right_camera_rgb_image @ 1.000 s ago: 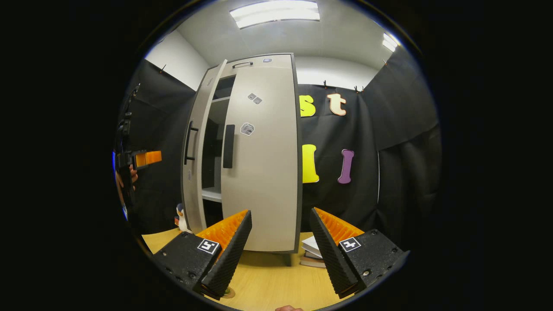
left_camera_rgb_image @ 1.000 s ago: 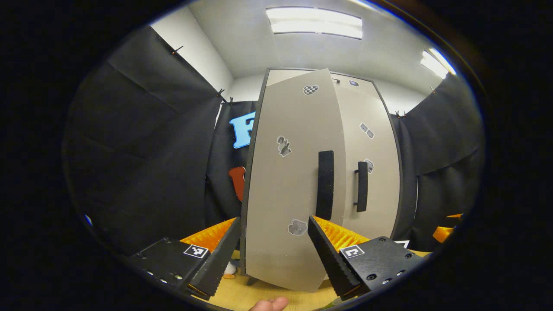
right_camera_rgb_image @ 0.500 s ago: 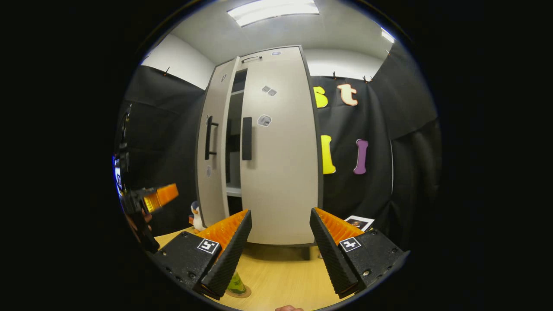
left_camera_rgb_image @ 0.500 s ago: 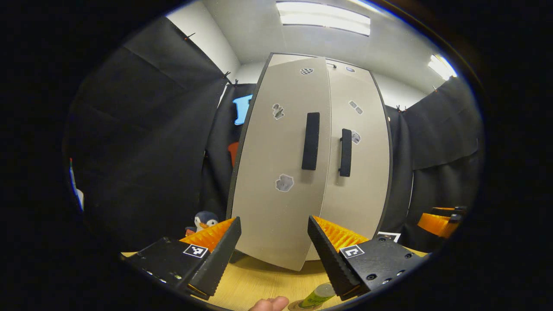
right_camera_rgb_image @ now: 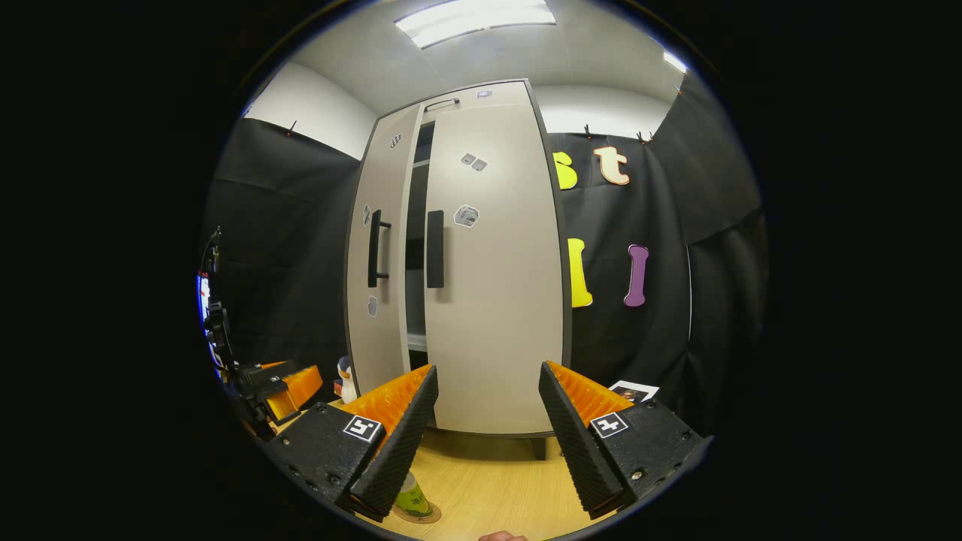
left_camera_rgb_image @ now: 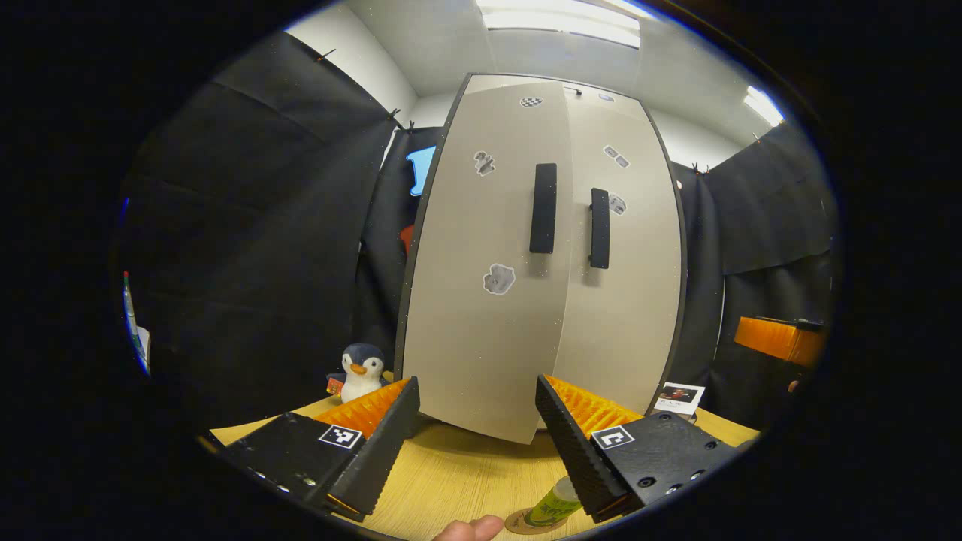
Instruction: Grasp the bottle in the cabinet with the left hand and place it on the coaster, then close the right door with the right hand and the left door with the left hand.
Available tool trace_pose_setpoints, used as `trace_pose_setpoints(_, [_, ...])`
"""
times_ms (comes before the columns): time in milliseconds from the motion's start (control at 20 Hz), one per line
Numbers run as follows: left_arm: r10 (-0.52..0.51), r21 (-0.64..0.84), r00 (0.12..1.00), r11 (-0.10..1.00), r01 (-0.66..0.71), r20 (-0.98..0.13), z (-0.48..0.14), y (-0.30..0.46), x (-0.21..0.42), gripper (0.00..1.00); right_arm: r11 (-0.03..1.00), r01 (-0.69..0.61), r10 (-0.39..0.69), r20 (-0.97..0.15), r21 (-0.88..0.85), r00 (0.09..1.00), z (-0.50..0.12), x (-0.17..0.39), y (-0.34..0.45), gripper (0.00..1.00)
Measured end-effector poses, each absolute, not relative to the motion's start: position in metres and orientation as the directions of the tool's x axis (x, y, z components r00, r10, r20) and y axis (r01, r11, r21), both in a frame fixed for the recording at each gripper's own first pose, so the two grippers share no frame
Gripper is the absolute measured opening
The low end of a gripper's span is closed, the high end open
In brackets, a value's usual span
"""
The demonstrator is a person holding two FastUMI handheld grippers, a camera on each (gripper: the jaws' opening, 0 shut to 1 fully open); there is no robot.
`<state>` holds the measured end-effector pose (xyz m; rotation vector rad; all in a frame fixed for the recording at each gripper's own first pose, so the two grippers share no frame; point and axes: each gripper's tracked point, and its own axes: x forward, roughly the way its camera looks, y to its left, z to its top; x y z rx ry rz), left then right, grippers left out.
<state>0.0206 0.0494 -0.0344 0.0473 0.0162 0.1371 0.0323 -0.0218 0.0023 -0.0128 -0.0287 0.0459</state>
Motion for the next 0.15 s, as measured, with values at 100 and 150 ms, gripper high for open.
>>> trace_pose_setpoints(100, [0.140, 0.053, 0.990, 0.989, -0.140, -0.004, -0.0304, 0.0499, 0.0193, 0.95, 0.999, -0.051, 0.051, 0.026, -0.007, 0.998, 0.0012, 0.0323, -0.0196, 0.83])
trace_pose_setpoints(150, [0.142, 0.060, 0.990, 0.988, -0.142, -0.001, -0.0299, 0.0492, 0.0180, 0.95, 0.999, -0.053, 0.053, 0.027, -0.006, 0.998, 0.0017, 0.0324, -0.0192, 0.83])
